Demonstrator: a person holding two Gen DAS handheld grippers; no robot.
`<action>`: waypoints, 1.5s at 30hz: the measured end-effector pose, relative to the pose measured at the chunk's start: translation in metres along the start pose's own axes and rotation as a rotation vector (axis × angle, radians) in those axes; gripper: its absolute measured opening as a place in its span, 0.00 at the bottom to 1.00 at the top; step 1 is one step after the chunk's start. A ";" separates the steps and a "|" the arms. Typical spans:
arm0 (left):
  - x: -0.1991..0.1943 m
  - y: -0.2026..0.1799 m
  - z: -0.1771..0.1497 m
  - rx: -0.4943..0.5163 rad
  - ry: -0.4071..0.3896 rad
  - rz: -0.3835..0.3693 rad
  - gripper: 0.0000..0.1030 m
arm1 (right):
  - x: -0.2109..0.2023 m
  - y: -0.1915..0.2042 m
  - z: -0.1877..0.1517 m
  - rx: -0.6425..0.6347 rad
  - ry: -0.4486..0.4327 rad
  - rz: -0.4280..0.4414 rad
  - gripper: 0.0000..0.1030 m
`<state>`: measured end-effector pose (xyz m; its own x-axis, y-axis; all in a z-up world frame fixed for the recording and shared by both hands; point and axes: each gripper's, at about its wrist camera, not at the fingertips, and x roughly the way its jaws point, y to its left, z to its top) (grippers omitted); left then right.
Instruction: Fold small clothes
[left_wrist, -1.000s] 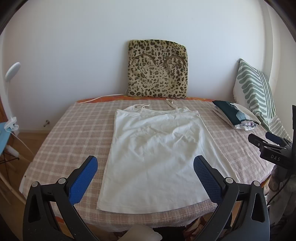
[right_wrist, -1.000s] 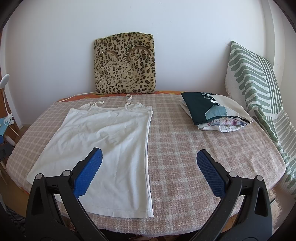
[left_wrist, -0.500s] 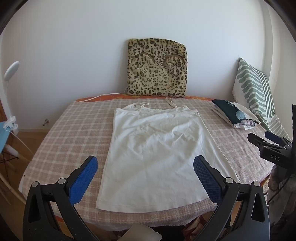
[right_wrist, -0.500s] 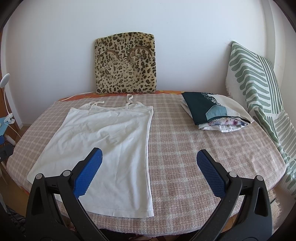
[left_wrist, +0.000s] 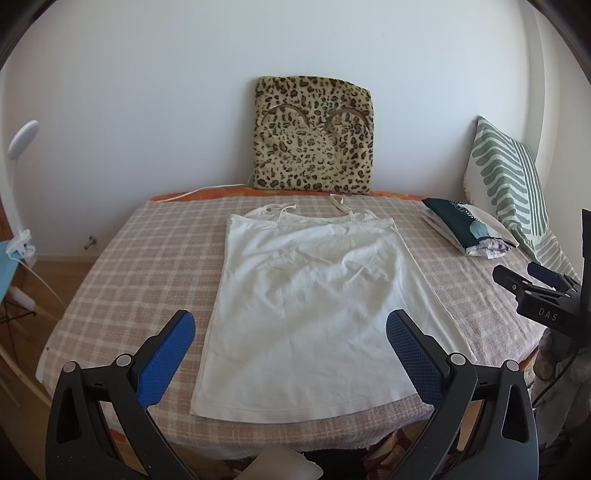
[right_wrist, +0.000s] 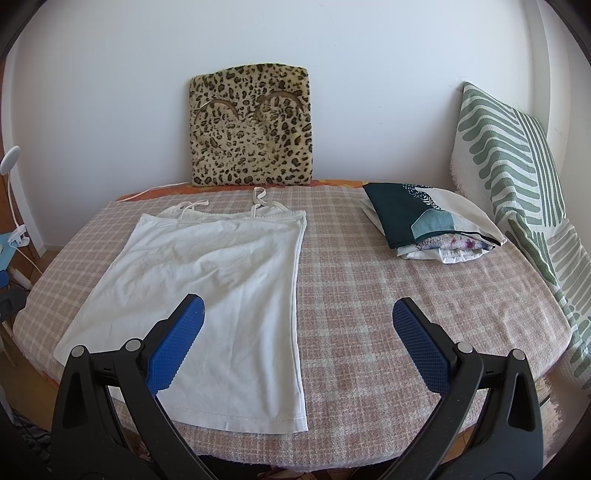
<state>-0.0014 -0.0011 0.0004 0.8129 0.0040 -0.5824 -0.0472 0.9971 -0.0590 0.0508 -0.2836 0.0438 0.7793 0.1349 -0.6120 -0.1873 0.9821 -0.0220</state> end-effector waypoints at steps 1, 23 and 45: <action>0.000 0.000 0.000 0.000 0.001 -0.001 1.00 | 0.000 0.000 0.000 0.000 0.001 0.000 1.00; 0.003 0.040 -0.009 0.001 0.043 0.011 1.00 | 0.011 0.040 0.017 -0.025 -0.003 0.068 1.00; 0.061 0.139 -0.056 -0.373 0.329 -0.205 0.41 | 0.073 0.145 0.089 -0.106 0.127 0.341 0.89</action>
<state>0.0087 0.1336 -0.0885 0.6051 -0.2713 -0.7485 -0.1585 0.8803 -0.4472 0.1334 -0.1197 0.0664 0.5821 0.4274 -0.6917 -0.4891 0.8636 0.1220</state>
